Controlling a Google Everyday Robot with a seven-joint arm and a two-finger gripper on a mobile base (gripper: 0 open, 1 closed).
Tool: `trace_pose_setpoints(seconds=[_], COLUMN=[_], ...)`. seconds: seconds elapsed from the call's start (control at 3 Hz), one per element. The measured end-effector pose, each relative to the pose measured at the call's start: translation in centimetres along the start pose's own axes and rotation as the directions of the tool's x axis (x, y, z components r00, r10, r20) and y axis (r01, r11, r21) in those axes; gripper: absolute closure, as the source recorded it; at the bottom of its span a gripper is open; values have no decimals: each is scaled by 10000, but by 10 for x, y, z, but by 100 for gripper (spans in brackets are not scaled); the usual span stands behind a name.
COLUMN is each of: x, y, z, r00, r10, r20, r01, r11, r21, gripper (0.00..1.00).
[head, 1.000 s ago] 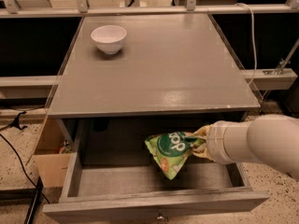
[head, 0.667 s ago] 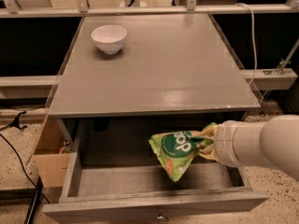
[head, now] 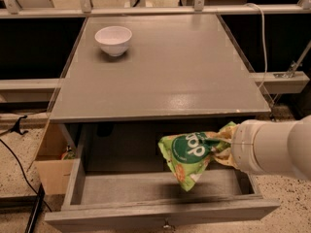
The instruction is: Pick green rice chip bag from top drawer and place on counter
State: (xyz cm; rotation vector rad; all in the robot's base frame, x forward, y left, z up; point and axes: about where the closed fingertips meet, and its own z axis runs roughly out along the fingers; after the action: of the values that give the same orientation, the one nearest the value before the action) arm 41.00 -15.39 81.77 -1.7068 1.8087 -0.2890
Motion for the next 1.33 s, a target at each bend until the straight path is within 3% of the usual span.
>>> trace_pose_setpoints(seconds=[0.67, 1.0, 1.33], x=[-21, -24, -16], y=[-45, -89, -119], z=[-40, -39, -28], r00=[9944, 9917, 9936], r10=[-805, -1187, -1116], r20=[-680, -498, -185], r01=[842, 1240, 1131], r11=[9950, 9849, 9793], r21=[537, 1207, 1680], gripper=[100, 100, 100])
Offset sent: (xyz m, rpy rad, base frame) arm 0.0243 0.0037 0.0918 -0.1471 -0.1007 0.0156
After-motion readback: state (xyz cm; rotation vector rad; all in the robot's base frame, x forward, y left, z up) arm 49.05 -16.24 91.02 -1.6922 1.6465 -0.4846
